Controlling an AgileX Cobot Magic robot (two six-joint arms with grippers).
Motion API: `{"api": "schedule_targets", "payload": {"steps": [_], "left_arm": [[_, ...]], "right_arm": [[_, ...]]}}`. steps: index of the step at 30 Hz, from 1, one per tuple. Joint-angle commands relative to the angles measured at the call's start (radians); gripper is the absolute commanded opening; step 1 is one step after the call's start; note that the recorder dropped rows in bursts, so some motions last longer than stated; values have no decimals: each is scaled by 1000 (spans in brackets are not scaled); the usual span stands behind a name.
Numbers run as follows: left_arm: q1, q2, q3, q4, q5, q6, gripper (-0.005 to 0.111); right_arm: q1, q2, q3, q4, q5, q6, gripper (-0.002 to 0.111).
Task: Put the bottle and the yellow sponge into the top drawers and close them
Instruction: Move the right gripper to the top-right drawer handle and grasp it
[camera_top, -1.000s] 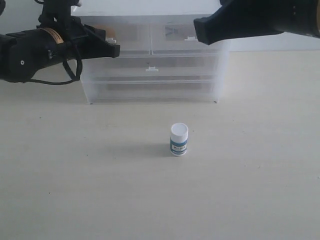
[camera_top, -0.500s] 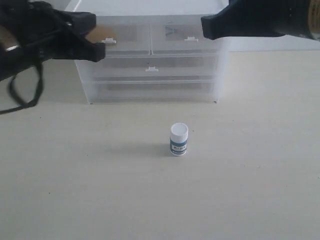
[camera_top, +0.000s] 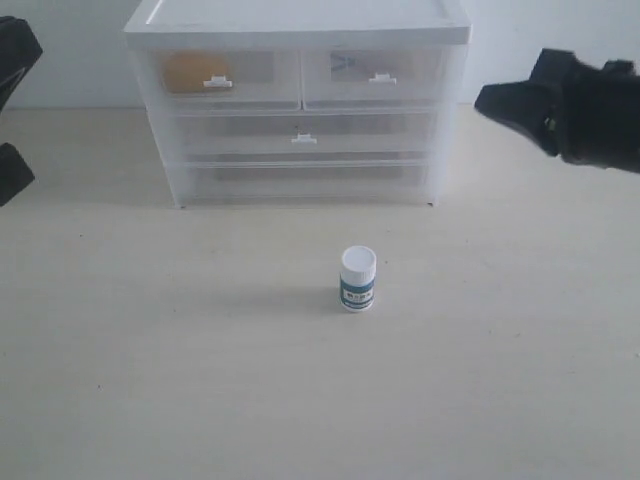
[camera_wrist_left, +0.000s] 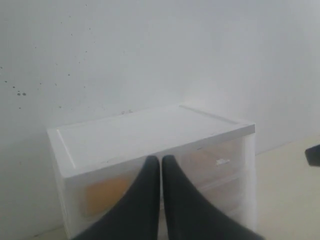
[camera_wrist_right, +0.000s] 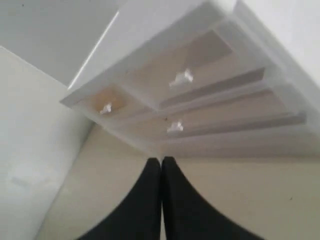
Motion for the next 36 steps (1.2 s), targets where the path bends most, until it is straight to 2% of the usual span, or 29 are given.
{"api": "schedule_targets", "payload": {"steps": [1, 6, 8, 9, 11, 14, 22, 36], "left_arm": [[-6, 9, 7, -11, -10, -15, 4], [-6, 41, 7, -11, -6, -19, 4], [-6, 53, 7, -11, -6, -19, 4], [-6, 58, 7, -11, -6, -19, 4], [-6, 70, 7, -11, -6, -19, 4], [-6, 83, 7, -11, -13, -19, 4], [-6, 85, 7, -11, -19, -19, 4], [-6, 85, 7, -11, -22, -19, 4]], "right_arm": [[82, 109, 5, 133, -86, -124, 9], [182, 165, 0, 376, -67, -156, 53], [223, 193, 0, 546, -56, -153, 64], [239, 206, 0, 624, -63, -151, 66], [271, 239, 0, 745, -112, -137, 66], [288, 286, -18, 821, -181, -137, 66], [288, 397, -152, 691, -190, 57, 66], [298, 485, -282, 695, -166, 89, 66]]}}
